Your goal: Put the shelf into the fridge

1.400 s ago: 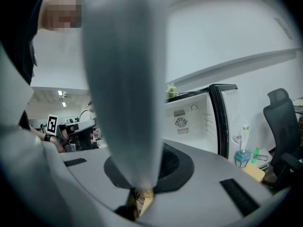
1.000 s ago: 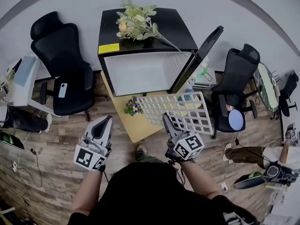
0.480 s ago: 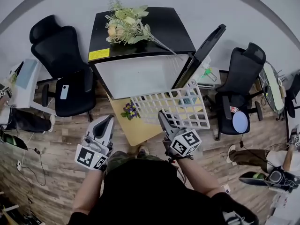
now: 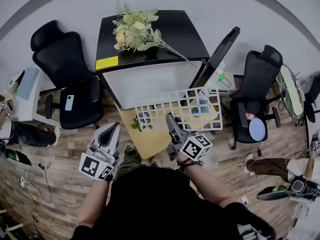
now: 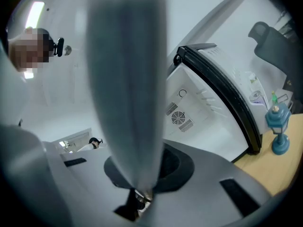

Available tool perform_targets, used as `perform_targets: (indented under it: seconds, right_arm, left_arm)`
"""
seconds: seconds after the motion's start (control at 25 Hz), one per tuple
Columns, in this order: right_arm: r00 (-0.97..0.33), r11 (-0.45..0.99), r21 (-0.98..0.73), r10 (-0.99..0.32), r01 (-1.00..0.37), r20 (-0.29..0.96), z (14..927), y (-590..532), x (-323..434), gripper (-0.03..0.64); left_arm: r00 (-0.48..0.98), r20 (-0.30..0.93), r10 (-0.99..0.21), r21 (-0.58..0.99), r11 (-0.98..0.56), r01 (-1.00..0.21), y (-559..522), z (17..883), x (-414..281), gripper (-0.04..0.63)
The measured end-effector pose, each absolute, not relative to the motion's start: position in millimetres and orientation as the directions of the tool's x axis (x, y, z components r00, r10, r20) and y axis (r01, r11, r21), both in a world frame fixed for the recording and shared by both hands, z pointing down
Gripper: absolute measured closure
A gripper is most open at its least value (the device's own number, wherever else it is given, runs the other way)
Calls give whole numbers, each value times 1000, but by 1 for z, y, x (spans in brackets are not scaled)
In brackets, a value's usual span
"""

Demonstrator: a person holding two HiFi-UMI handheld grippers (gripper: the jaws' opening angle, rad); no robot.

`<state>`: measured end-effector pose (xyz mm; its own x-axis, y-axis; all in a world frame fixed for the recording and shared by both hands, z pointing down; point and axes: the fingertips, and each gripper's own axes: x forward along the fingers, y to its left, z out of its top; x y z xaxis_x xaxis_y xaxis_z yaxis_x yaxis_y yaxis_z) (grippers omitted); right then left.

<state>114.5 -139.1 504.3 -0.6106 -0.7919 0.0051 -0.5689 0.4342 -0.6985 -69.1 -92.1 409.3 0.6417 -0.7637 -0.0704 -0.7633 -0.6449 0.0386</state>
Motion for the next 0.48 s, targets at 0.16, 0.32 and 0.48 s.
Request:
perform_targets:
  seconds: [0.16, 0.32, 0.48]
  right_arm:
    - [-594, 398, -753, -804, -524, -12, 501, -148, 104, 575]
    - [-566, 362, -817, -823, -450, -53, 497, -160, 96, 575]
    - [-554, 338, -861, -828, -379, -81, 491, -172, 87, 575]
  left_arm:
    - [660, -72, -748, 38, -663, -747, -107, 407, -76, 578]
    - [673, -65, -737, 41, -676, -736, -120, 406, -85, 578]
    - [678, -55, -733, 44, -681, -731, -129, 407, -93, 578]
